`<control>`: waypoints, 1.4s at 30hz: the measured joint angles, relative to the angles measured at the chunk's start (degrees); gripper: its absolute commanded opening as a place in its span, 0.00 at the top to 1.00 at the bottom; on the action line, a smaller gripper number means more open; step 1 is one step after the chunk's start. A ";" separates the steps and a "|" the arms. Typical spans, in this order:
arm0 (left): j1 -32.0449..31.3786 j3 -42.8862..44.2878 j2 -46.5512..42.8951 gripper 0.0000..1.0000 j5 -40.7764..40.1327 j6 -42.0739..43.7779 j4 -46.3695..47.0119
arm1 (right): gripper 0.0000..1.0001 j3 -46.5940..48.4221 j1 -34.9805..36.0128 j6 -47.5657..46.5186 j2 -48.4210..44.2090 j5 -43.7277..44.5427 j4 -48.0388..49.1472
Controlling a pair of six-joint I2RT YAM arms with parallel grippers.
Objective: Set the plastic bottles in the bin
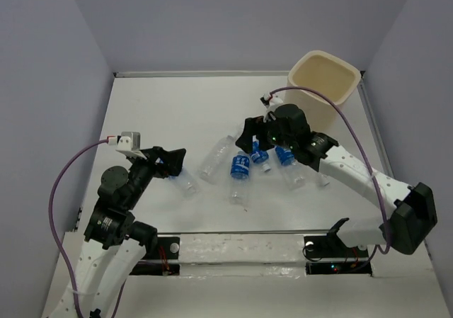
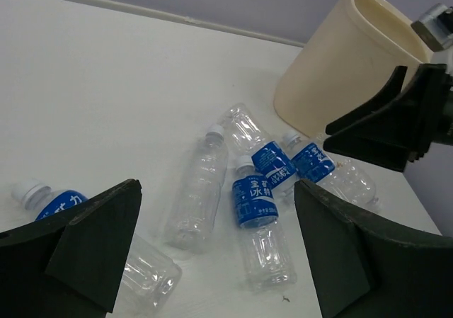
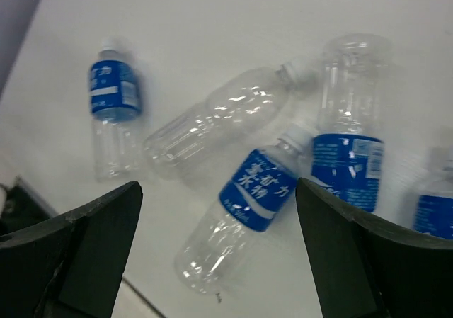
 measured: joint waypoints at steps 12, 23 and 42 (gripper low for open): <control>0.79 0.00 0.55 0.01 -1.38 -0.28 -0.13 | 0.07 22.40 -0.26 -13.99 28.94 21.11 -10.97; 0.79 0.00 1.18 0.01 -1.75 -0.52 -0.52 | 0.18 32.11 -3.15 -18.10 41.11 23.65 -17.22; 1.16 0.00 2.97 0.01 -0.98 -0.50 -0.50 | 0.41 41.64 -5.60 -20.44 53.46 19.65 -19.82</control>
